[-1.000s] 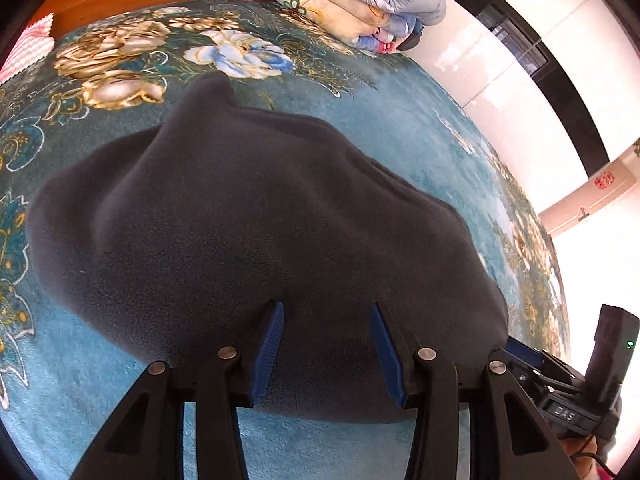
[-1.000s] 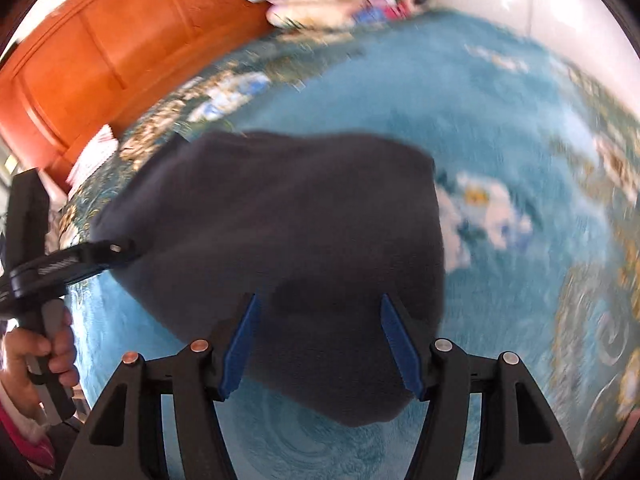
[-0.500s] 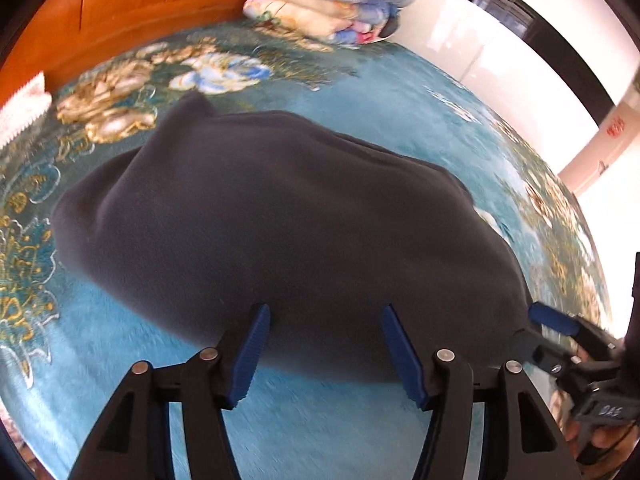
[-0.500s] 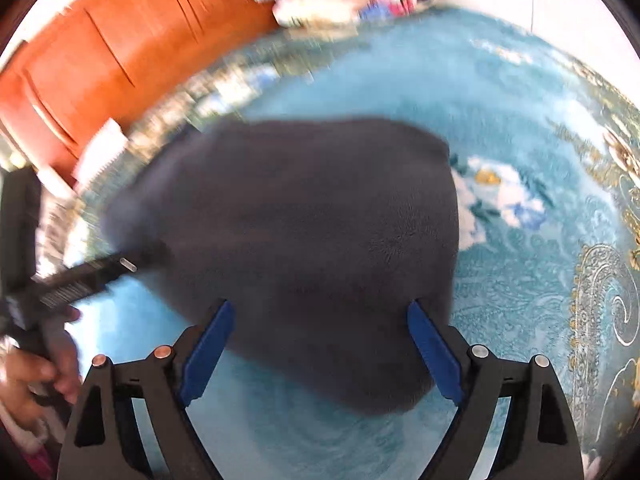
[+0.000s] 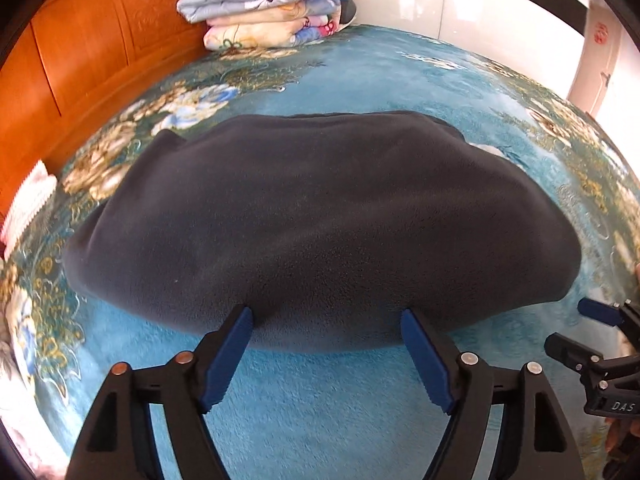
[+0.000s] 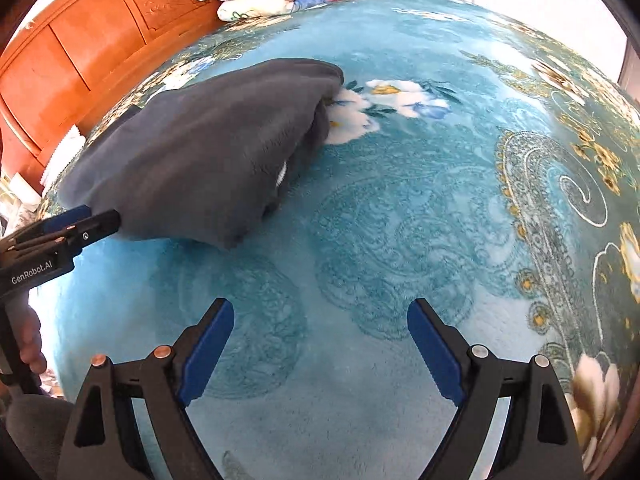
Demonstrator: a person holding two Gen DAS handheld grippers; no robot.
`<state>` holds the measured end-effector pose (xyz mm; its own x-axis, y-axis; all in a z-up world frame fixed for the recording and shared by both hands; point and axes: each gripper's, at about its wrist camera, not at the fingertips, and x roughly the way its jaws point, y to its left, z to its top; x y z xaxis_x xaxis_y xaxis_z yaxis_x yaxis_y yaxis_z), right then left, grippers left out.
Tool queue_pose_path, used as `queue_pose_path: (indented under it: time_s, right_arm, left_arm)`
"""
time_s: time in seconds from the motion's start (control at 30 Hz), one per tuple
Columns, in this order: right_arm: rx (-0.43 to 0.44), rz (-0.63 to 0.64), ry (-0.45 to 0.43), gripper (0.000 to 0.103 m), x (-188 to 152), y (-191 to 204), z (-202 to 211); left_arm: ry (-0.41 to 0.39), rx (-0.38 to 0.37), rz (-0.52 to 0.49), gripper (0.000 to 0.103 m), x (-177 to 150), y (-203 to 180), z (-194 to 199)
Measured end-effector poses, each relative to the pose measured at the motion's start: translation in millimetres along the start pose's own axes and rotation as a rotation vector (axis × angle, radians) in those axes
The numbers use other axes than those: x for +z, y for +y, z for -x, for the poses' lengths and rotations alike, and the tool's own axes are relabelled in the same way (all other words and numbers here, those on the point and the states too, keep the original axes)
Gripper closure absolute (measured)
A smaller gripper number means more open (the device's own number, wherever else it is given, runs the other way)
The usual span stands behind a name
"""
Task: Fold clothes
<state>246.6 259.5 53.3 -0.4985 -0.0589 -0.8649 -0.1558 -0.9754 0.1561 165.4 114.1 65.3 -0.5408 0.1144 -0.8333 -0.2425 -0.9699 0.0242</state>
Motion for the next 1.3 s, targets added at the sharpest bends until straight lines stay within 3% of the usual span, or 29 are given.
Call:
queue_pose_path:
  time_s: [0.23,0.33,0.47,0.63,1.3]
  right_arm:
    - [-0.038,0.085,-0.073,0.013,2.5,18.9,-20.3]
    - [-0.062,0.122,-0.096,0.005,3.3,26.8,-27.6]
    - [-0.086,0.133,-0.103,0.002,3.0,32.6,-33.4]
    - [-0.096,0.137,-0.108,0.0,2.8,33.5,-37.9]
    - [-0.093,0.133,-0.115,0.0,3.2,35.1,-41.6]
  left_arm:
    - [-0.002,0.057,-0.085,0.018,-20.2,-6.0,-21.0]
    - [0.001,0.055,-0.058,0.017,-30.0,-1.5,-31.5]
    - [-0.016,0.091,-0.023,0.0,-32.2,2.2,-38.9]
    - [-0.035,0.074,0.029,0.0,-35.3,8.7,-43.4]
    - [-0.043,0.074,0.033,0.0,-38.0,8.8,-42.7]
